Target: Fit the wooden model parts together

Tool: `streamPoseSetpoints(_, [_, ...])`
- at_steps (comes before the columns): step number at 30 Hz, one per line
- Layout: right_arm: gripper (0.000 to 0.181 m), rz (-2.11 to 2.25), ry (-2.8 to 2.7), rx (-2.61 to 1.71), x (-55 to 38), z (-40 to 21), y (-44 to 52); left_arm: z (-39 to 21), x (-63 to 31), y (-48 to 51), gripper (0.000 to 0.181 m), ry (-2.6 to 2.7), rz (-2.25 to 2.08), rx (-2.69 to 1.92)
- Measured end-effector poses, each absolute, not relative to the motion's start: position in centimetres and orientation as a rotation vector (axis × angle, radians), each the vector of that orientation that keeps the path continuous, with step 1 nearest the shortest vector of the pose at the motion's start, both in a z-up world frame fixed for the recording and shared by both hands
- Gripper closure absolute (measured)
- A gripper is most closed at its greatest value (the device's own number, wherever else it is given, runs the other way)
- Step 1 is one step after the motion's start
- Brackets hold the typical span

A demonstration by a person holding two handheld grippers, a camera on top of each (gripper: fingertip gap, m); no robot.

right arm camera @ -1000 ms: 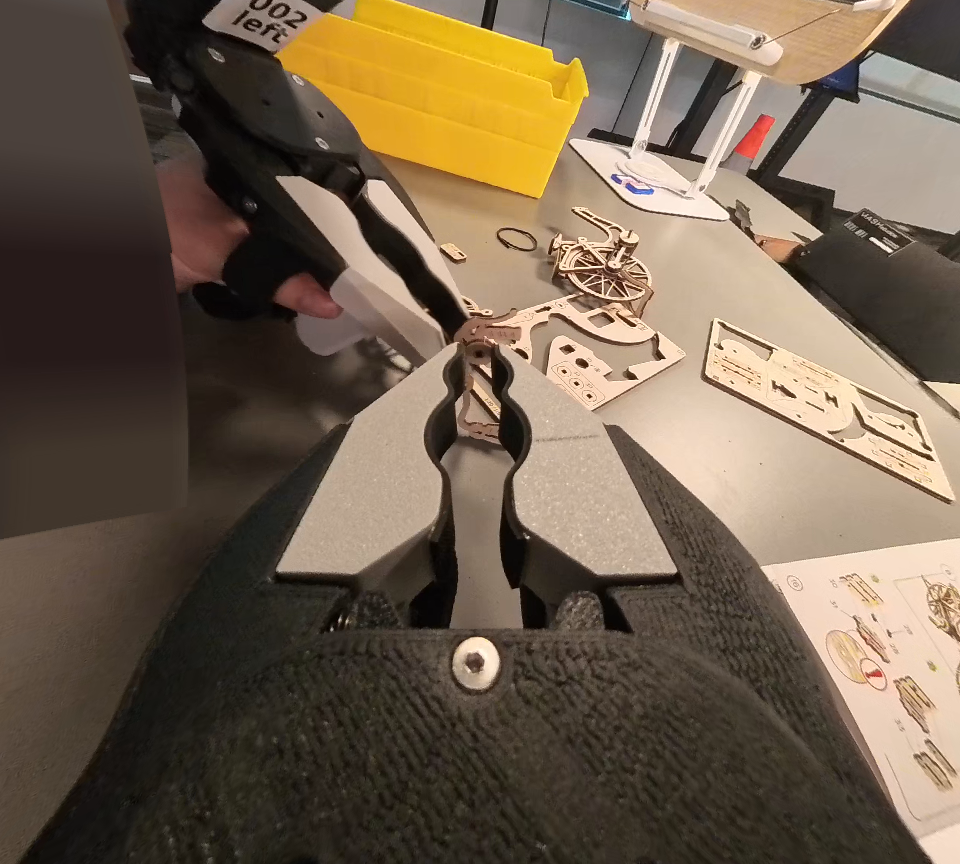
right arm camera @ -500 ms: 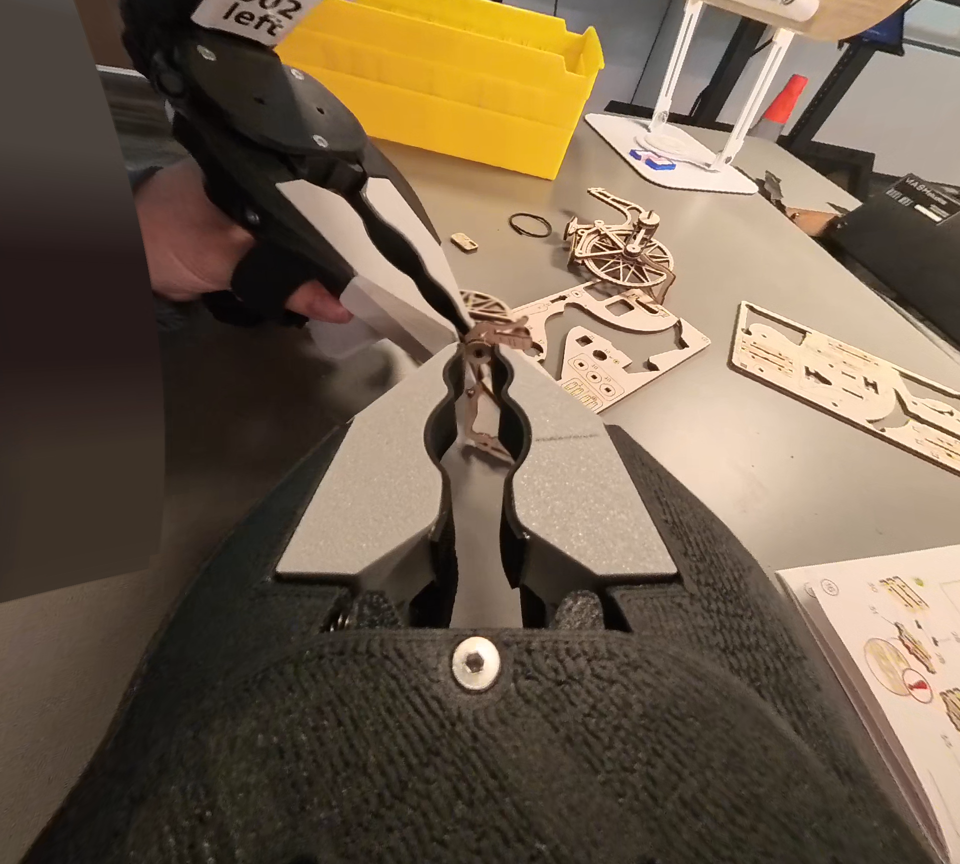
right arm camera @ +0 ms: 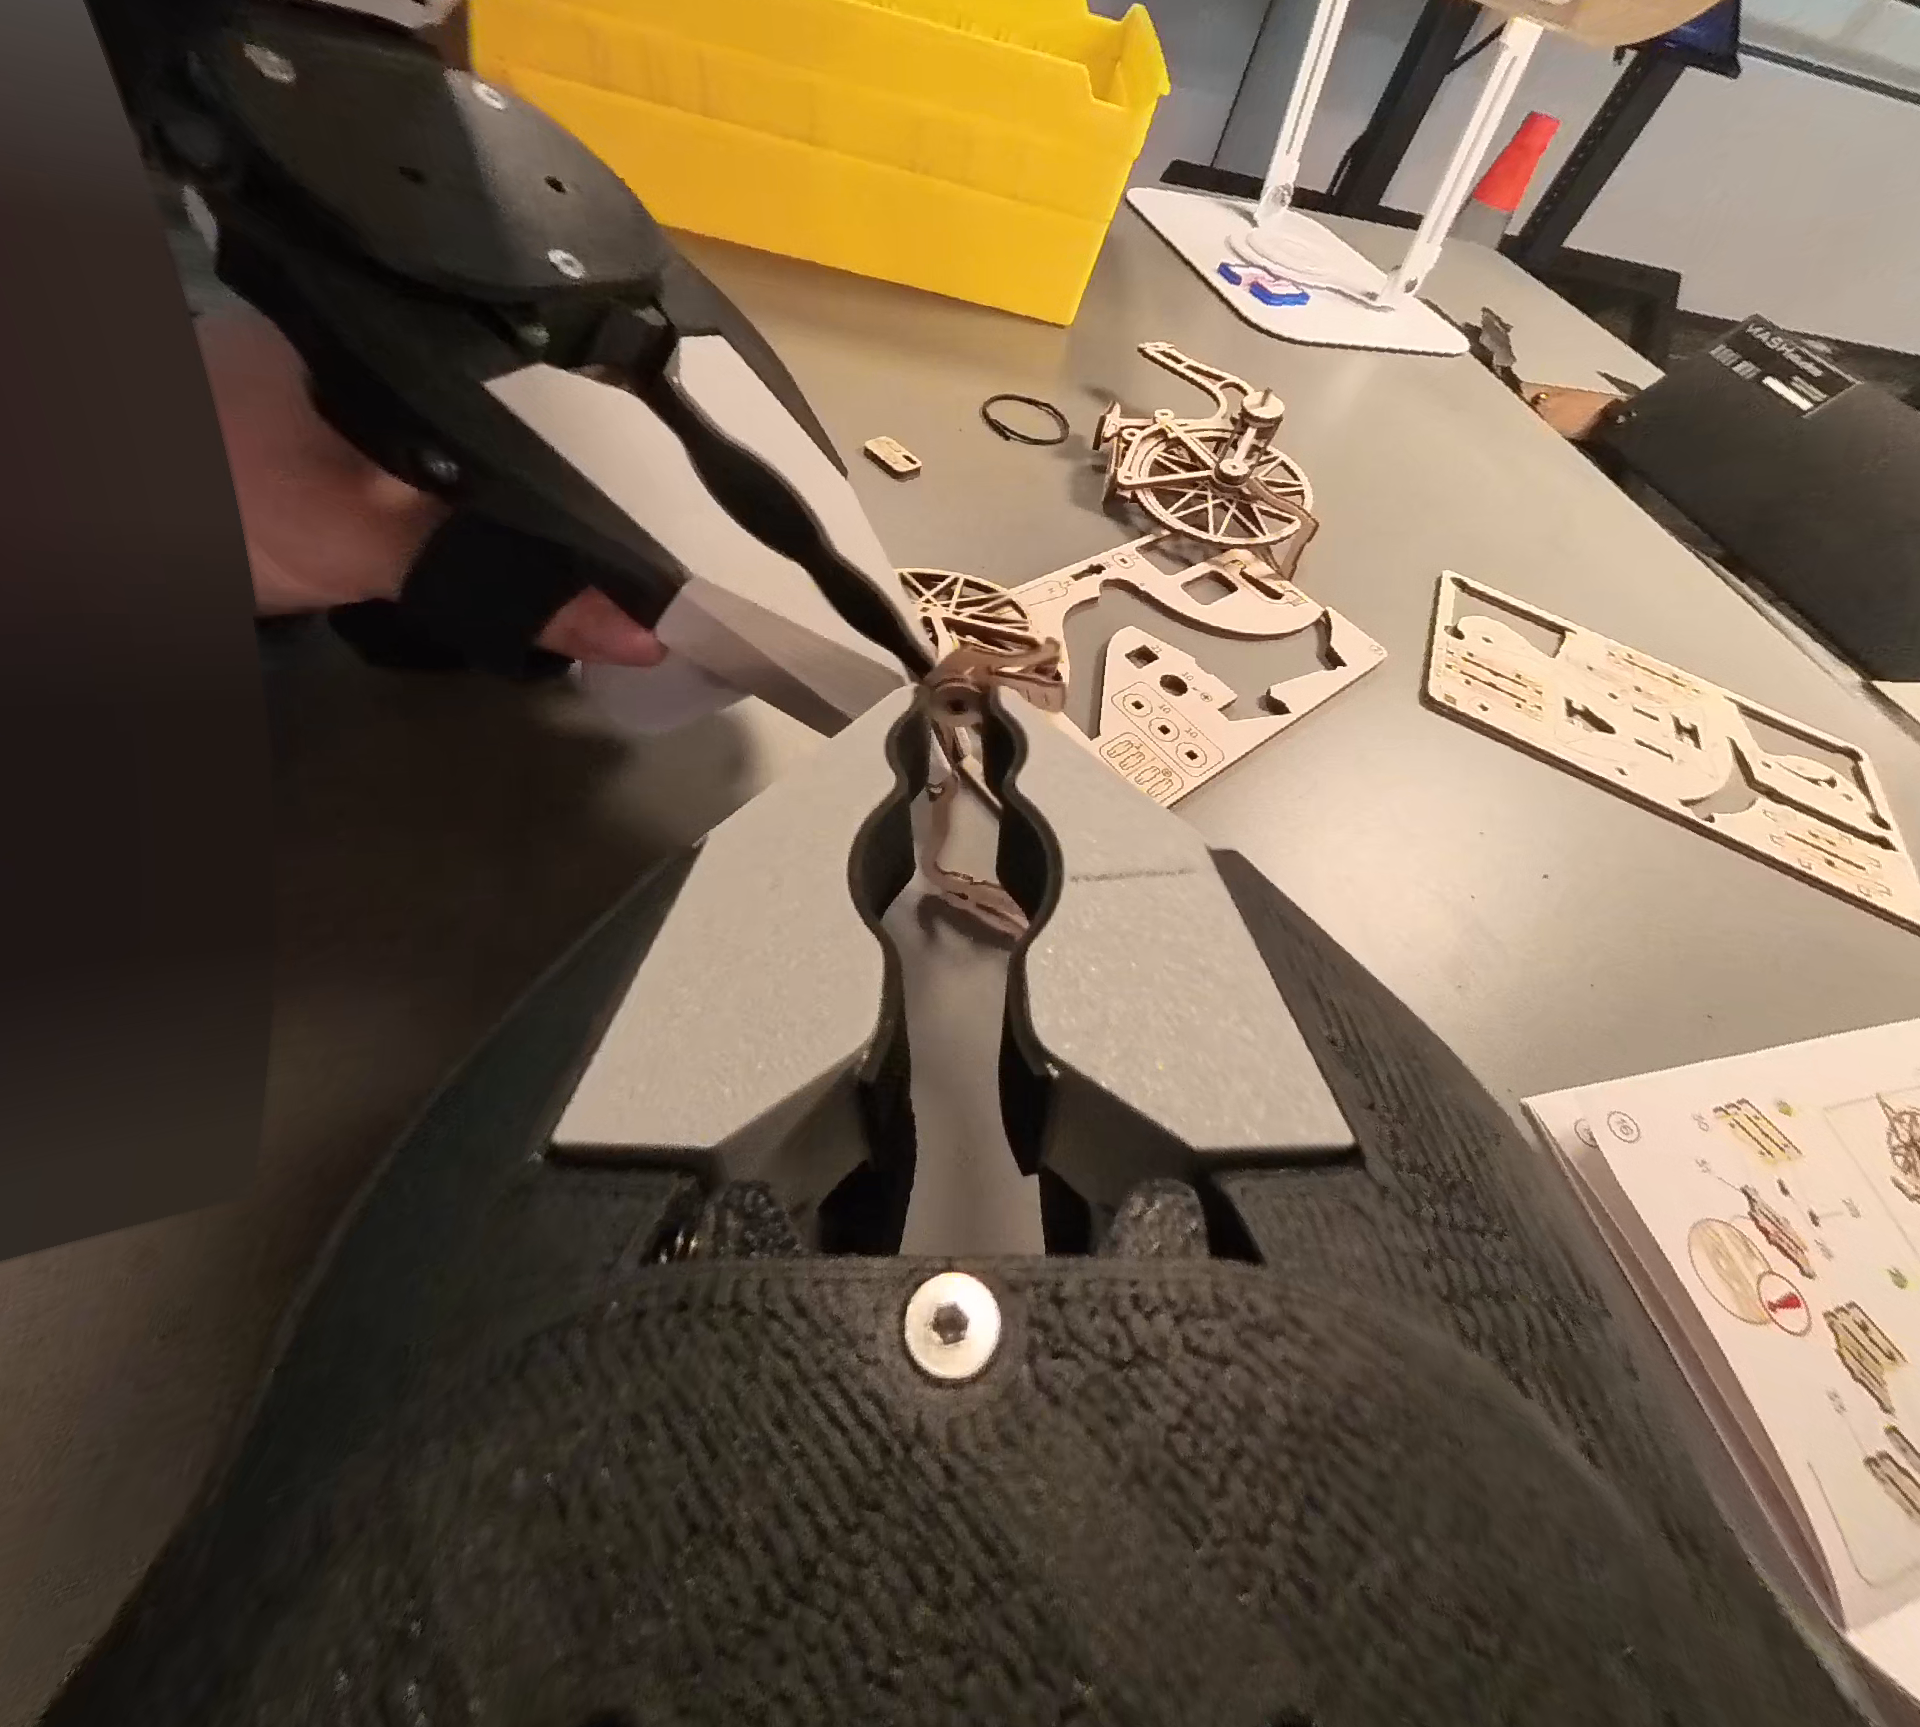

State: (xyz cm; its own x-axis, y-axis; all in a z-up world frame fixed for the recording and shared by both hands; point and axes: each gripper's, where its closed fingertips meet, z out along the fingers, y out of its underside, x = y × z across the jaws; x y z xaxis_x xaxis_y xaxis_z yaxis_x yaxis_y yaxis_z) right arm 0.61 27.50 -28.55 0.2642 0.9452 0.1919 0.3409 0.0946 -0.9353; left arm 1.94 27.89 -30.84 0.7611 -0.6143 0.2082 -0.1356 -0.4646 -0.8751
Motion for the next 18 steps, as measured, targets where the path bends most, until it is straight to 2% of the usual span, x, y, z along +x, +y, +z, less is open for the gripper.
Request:
streamPoseSetpoints(1, [0.175,0.696,-1.269,-1.458,0.6,-28.5,27.6,-30.8,2.0,28.0,0.180,0.557,-0.611,-2.004])
streamPoseSetpoints(18, [0.175,0.633,-1.150,-1.548,1.4,-28.6,28.6,-31.0,2.5,29.0,0.179,0.541,-0.411,-1.995])
